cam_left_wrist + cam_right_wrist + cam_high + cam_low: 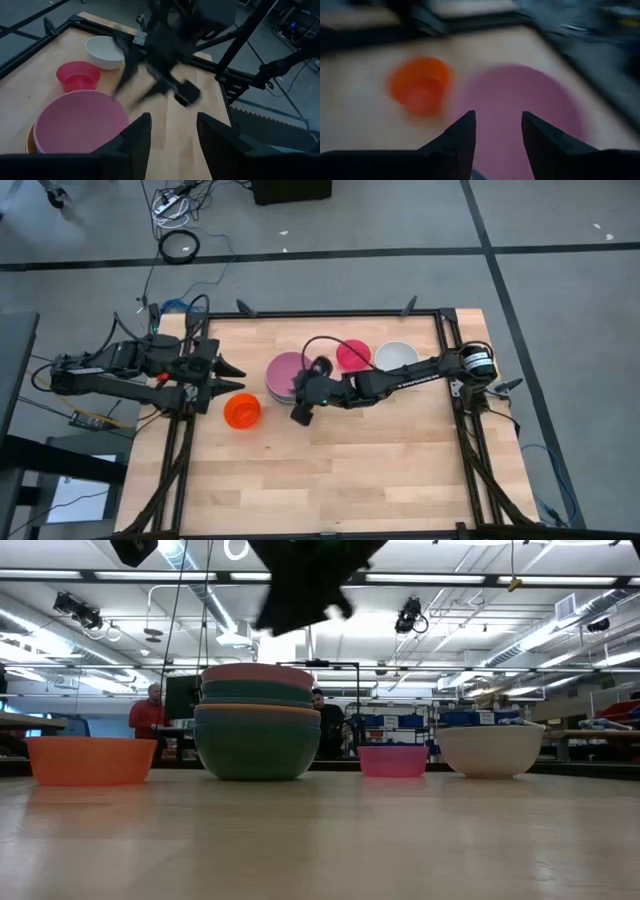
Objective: Nest bowls inside each other
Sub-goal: Stack the white bowl on top of the pink bowl
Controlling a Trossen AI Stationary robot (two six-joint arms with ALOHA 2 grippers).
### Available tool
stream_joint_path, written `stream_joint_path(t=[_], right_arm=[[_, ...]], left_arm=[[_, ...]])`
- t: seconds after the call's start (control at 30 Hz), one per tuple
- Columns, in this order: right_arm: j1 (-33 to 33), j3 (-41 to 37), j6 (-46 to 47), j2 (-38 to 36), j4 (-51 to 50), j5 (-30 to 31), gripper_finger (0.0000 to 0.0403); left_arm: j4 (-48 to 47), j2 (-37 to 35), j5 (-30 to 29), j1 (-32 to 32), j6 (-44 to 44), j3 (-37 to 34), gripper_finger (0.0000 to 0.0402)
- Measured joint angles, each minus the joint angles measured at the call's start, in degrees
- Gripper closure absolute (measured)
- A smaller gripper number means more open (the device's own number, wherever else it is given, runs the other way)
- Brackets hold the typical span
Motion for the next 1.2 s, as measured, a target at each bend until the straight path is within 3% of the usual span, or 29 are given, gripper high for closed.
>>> stream_joint_path(t=[0.1,0.2,0.33,0.4,0.53,0.7,1.2], right_arm=[[-0.02,0.05,2.96,-3.64,-13.45,9.74,0.0257],[-1.43,0.07,13.02,-7.78,-31.4,12.93,0.0257],[-6.15,0.06,30.4,-12.91,-56.87,4.1,0.0257],[-7.95,-1.27,34.17,-14.61,-63.44,-1.35,0.0257],[-9.36,-5.5,34.24,-17.68,-63.32,-8.25,0.0254],[-10.32,-11.56,33.25,-18.19,-57.57,-12.47,0.0254],[-12.4,-26.26,30.77,-18.14,-43.22,-10.14,0.0255]], left_arm=[[-1.07,-0.33,-0.02,0.0,-1.22,0.01,0.0234],[-3.67,-0.58,-0.96,0.0,-1.99,0.0,0.0234],[-6.28,-0.64,-3.09,0.0,-2.74,0.01,0.0234],[-6.36,-0.61,-3.18,0.0,-2.69,0.0,0.0234],[-5.96,-0.63,-3.2,0.0,-2.46,0.02,0.0234],[-5.99,-0.64,-3.23,0.0,-2.44,0.0,0.0234],[-6.04,-0.64,-3.28,0.0,-2.38,0.0,0.0234]])
